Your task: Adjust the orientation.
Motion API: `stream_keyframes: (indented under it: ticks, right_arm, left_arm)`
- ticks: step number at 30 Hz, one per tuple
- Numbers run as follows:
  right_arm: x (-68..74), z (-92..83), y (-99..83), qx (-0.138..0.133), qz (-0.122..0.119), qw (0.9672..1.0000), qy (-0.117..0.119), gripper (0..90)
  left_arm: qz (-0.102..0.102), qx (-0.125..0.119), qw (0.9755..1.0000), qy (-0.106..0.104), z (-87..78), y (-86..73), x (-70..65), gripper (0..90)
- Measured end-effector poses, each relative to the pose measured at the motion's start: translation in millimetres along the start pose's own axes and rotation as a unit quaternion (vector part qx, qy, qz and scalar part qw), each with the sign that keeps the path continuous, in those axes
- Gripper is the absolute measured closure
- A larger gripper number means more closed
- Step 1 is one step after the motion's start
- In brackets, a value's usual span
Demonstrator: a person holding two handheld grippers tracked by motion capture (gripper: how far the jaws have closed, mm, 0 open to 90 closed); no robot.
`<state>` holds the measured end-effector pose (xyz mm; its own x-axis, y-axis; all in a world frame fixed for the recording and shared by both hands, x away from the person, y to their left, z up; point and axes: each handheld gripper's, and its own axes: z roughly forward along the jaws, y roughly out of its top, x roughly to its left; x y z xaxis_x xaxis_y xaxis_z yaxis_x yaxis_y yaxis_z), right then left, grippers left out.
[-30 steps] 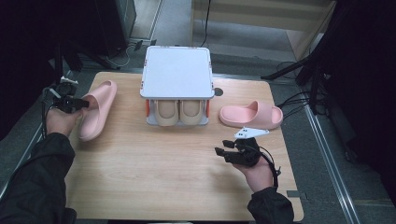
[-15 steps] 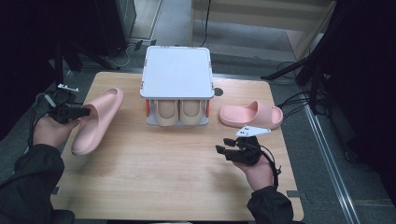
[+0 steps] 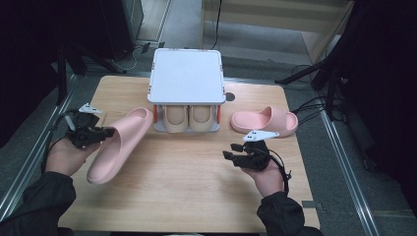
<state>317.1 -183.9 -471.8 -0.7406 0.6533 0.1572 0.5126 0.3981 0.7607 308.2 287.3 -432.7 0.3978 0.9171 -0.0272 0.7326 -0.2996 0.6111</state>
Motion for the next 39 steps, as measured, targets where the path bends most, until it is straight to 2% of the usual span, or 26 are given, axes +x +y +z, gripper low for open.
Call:
stream_keyframes:
  ticks: [7,16,22,25,29,32,34,39]
  right_arm:
    - [2.2,3.6,2.8,0.004,-0.002,1.0000,-0.001,55.2]
    - [4.6,5.9,4.2,0.003,-0.006,1.0000,0.006,55.6]
    - [9.6,9.4,5.2,0.003,-0.010,0.9999,0.010,56.1]
    - [11.4,11.5,5.0,0.002,-0.012,0.9999,0.011,57.2]
    - [15.9,16.0,4.8,0.001,-0.016,0.9998,0.014,58.3]
    - [19.9,19.6,4.9,-0.003,-0.019,0.9996,0.018,60.0]
    - [21.5,23.1,4.4,-0.010,-0.016,0.9995,0.026,61.6]
    - [26.2,34.5,2.8,-0.010,-0.007,0.9991,0.040,66.2]
  left_arm:
    - [0.032,0.008,0.9990,-0.029,4.2,-1.1,-33.4,82.4]
    - [0.069,0.017,0.9956,-0.061,29.4,0.1,-76.0,82.0]
    - [0.090,0.039,0.9933,-0.063,52.0,-3.6,-98.4,81.3]
    - [0.096,0.046,0.9925,-0.061,58.5,-4.7,-104.8,80.8]
    - [0.094,0.048,0.9924,-0.064,66.5,-5.0,-110.6,79.7]
    - [0.102,0.054,0.9910,-0.067,71.7,-4.9,-114.7,77.5]
    - [0.106,0.057,0.9905,-0.067,73.6,-5.7,-116.0,76.8]
    - [0.108,0.057,0.9891,-0.081,74.9,-7.9,-115.5,72.7]
